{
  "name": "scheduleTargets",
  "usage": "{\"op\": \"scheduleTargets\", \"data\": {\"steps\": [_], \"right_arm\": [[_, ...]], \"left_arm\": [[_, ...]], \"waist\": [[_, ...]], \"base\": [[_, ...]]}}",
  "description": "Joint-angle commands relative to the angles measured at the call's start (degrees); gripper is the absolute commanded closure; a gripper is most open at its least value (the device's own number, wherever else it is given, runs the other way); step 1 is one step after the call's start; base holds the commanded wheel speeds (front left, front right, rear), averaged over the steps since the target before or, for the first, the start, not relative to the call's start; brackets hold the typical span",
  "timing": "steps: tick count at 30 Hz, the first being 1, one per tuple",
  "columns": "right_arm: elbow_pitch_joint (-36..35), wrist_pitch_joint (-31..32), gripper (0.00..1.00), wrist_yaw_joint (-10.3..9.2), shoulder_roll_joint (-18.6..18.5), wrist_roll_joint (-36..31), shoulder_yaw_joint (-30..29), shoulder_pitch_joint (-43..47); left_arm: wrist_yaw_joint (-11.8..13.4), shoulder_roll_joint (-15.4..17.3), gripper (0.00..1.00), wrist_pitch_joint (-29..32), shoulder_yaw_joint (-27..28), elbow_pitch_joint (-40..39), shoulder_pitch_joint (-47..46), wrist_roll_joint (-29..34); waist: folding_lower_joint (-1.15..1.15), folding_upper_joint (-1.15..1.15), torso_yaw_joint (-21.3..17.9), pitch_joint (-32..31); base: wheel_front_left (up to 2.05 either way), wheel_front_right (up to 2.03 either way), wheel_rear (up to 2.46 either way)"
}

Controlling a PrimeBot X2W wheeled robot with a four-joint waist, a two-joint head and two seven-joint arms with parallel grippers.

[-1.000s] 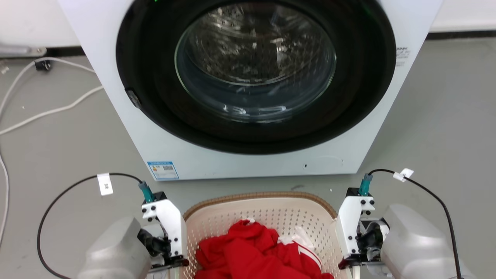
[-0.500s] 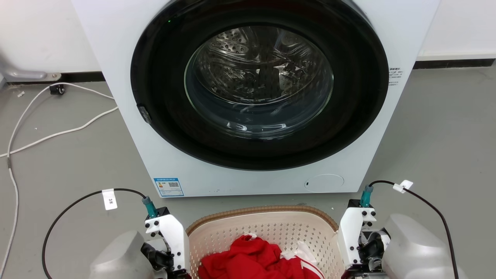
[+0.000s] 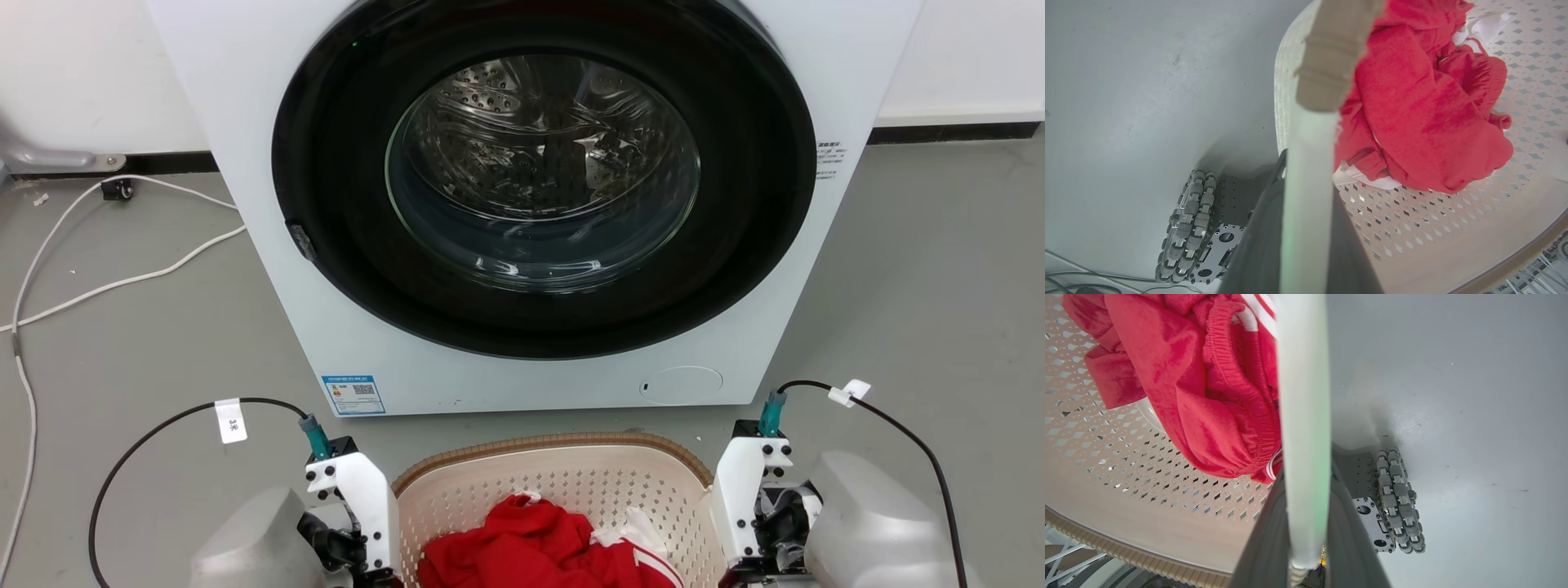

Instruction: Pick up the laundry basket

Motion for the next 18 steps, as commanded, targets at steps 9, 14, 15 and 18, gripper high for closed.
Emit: {"op": "scheduleTargets", "data": {"steps": [9,14,15,18], "right_arm": [[-0.4,-1.0,1.0,0.18,1.3,1.4,0.5,0.3],[-0.5,-1.2,1.0,0.18,1.3,1.7,1.0,0.1],[-0.5,-1.3,1.0,0.18,1.3,1.8,1.1,0.1],[-0.5,-1.3,1.0,0.18,1.3,2.0,1.2,0.1]], "left_arm": [[-0.5,-1.8,1.0,-0.2,0.2,-0.7,-0.2,-1.2],[-0.5,-2.0,1.0,-0.4,0.1,-0.6,0.0,-1.4],[-0.5,-2.0,1.0,-0.4,0.1,-0.6,0.1,-1.4],[-0.5,-2.0,1.0,-0.5,0.1,-0.5,0.1,-1.6]], "waist": [[0.01,0.0,0.2,0.0],[0.01,0.0,0.3,0.1],[0.01,0.0,0.3,0.1],[0.01,0.0,0.3,0.0]], "base": [[0.0,0.0,0.0],[0.0,0.0,0.0],[0.0,0.0,0.0],[0.0,0.0,0.0]]}}
